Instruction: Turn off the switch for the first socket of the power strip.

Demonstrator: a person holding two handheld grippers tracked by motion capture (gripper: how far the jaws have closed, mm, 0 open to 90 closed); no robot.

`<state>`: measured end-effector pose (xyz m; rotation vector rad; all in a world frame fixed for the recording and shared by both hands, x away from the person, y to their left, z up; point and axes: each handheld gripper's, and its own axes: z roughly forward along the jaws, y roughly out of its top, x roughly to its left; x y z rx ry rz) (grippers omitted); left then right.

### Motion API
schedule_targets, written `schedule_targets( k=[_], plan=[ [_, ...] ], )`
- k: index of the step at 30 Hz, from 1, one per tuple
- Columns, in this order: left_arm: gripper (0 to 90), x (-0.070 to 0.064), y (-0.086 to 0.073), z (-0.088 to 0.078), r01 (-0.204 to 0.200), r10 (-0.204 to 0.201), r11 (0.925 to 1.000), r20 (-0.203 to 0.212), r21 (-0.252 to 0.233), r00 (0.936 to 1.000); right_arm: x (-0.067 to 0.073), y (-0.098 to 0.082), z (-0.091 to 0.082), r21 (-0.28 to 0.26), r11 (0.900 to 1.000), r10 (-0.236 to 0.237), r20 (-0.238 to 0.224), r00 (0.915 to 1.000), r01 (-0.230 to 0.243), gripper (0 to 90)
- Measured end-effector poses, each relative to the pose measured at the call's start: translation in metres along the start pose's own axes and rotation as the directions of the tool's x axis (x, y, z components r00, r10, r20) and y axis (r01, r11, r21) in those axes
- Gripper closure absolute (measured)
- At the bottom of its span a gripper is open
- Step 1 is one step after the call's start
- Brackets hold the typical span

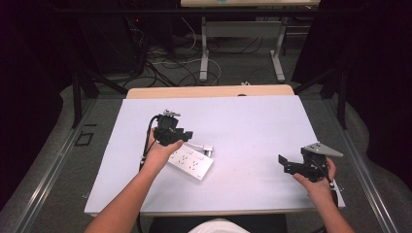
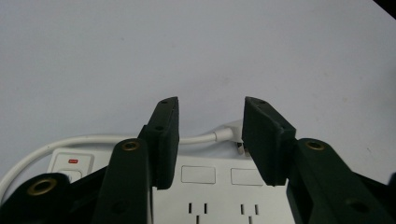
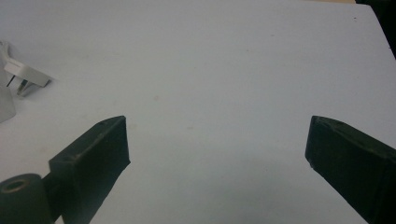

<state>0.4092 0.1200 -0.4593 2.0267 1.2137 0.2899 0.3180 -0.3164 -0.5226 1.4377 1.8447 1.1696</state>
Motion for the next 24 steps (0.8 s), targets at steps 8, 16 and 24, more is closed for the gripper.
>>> schedule_targets(
  k=[8,16,24],
  plan=[
    [44.1,0.002,0.000,-0.004,-0.039,0.039,0.9979,0.002,-0.051,0.9992,0.001,0.000,0.001,0.004,1.000,-0.009,0.000,1.0000,0.009,5.7],
    [27.7,-0.001,0.000,-0.006,-0.096,0.097,0.9896,0.002,-0.107,0.9953,0.002,-0.001,0.002,0.008,1.000,-0.010,-0.001,0.9999,0.011,5.8],
    [14.8,-0.001,0.002,-0.011,-0.071,0.073,0.9913,0.011,-0.110,0.9973,0.002,-0.001,-0.002,0.006,1.000,-0.010,-0.002,1.0000,0.010,5.8]
  ],
)
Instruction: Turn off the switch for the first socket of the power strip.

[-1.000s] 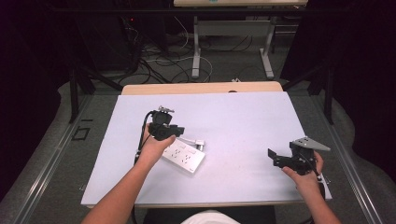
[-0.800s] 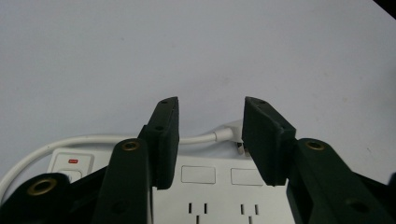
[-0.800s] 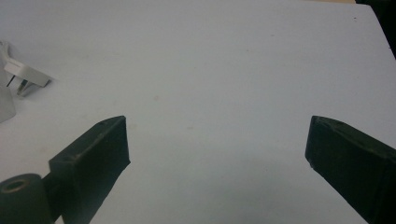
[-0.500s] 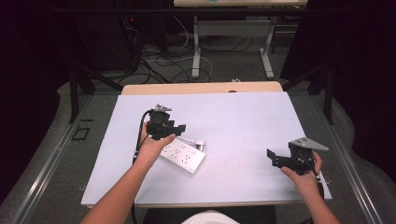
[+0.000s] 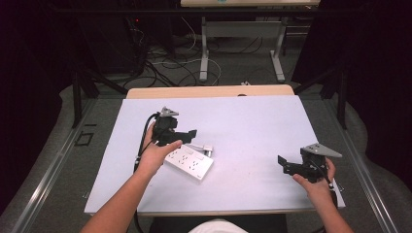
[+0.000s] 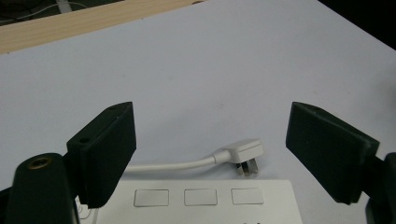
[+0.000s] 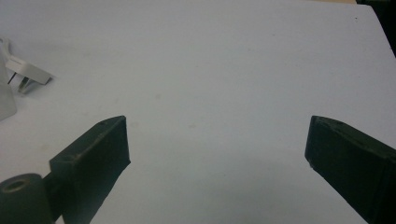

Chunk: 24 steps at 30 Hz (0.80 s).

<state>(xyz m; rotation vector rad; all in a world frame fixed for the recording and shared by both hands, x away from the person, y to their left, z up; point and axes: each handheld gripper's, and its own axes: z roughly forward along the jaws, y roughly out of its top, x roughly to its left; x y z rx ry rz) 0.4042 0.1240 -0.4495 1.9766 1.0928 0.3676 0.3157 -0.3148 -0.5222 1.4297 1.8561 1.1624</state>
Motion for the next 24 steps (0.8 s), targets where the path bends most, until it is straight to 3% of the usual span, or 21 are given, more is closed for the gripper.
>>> schedule_targets(
  k=[5,15,24],
  plan=[
    [0.0,0.000,0.001,-0.002,0.009,-0.009,1.0000,0.018,-0.002,0.9998,-0.001,0.000,-0.002,-0.001,1.000,-0.005,0.004,1.0000,0.005,5.8],
    [0.2,-0.003,0.003,-0.013,0.016,-0.016,0.9996,0.015,-0.022,0.9998,-0.001,-0.001,-0.004,-0.010,1.000,-0.002,0.007,1.0000,0.002,5.8],
    [0.7,0.000,0.000,-0.031,0.010,-0.011,0.9990,-0.015,-0.043,0.9998,-0.001,-0.001,-0.005,-0.015,1.000,0.007,0.010,0.9999,-0.007,5.8]
  ],
)
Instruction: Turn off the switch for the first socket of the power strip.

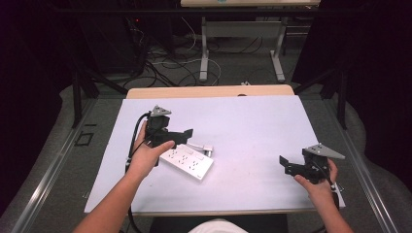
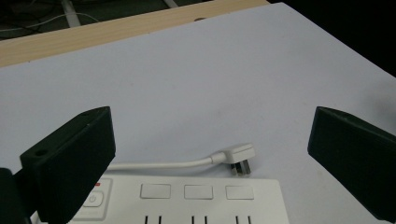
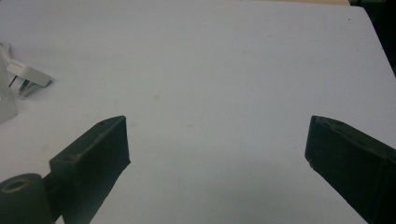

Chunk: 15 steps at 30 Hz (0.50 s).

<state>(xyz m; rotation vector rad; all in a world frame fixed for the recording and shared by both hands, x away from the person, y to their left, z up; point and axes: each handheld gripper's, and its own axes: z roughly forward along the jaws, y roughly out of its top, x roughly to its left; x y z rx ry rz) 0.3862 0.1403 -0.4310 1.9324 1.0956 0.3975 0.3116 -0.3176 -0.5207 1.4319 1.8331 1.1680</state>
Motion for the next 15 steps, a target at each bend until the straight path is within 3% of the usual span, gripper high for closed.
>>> schedule_targets(
  k=[4,12,15],
  plan=[
    [1.0,0.006,-0.003,-0.011,0.015,-0.015,0.9999,-0.002,-0.002,0.9999,0.000,0.000,0.000,-0.001,1.000,-0.002,-0.001,1.0000,0.002,5.8],
    [1.8,0.022,-0.013,-0.031,0.065,-0.068,0.9966,-0.057,-0.050,0.9961,0.000,0.000,-0.001,0.001,1.000,-0.008,0.002,1.0000,0.008,5.8],
    [1.9,0.029,-0.017,-0.039,0.073,-0.076,0.9962,-0.075,-0.047,0.9943,0.000,0.000,0.000,-0.002,1.000,0.001,0.001,1.0000,-0.001,5.8]
  ],
)
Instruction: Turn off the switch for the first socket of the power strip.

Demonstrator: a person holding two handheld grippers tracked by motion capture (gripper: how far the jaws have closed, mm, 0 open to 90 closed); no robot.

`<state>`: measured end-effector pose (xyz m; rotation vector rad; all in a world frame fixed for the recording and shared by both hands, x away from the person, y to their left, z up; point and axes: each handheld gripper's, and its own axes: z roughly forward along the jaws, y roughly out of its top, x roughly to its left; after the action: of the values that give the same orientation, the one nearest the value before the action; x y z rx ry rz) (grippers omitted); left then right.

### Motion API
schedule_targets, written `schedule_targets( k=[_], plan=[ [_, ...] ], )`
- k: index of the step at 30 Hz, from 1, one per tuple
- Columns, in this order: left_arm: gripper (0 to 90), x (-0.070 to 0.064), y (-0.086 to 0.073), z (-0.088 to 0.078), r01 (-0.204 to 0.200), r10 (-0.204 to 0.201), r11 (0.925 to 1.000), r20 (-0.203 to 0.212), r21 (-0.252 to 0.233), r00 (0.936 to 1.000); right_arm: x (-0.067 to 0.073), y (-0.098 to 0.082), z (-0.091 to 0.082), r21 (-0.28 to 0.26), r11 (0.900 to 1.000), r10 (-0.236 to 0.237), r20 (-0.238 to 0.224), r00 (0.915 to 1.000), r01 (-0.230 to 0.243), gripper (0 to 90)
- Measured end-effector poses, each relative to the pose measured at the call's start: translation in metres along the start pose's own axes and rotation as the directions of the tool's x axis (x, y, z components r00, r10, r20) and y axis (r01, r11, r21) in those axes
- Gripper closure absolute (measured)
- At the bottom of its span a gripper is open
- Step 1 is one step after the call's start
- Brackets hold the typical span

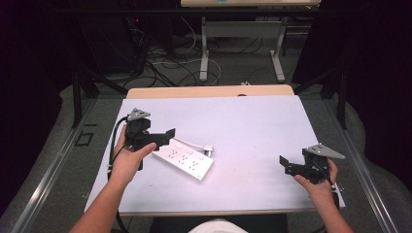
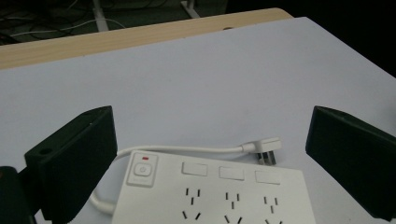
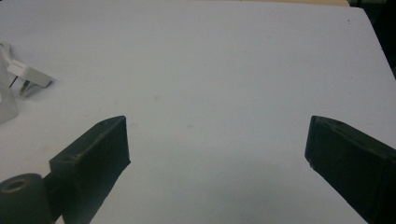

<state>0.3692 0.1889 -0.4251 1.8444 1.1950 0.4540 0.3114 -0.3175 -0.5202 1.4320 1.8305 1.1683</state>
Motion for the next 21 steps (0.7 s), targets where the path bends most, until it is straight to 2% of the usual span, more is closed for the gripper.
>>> schedule_targets(
  k=[10,21],
  plan=[
    [2.2,0.025,-0.014,-0.024,0.068,-0.071,0.9968,-0.058,-0.041,0.9958,0.000,0.000,-0.001,0.009,1.000,-0.008,-0.003,1.0000,0.008,5.8],
    [2.4,0.042,-0.032,-0.040,0.103,-0.111,0.9918,-0.101,-0.075,0.9887,0.000,0.001,-0.001,0.008,1.000,-0.008,-0.004,1.0000,0.008,5.8]
  ],
)
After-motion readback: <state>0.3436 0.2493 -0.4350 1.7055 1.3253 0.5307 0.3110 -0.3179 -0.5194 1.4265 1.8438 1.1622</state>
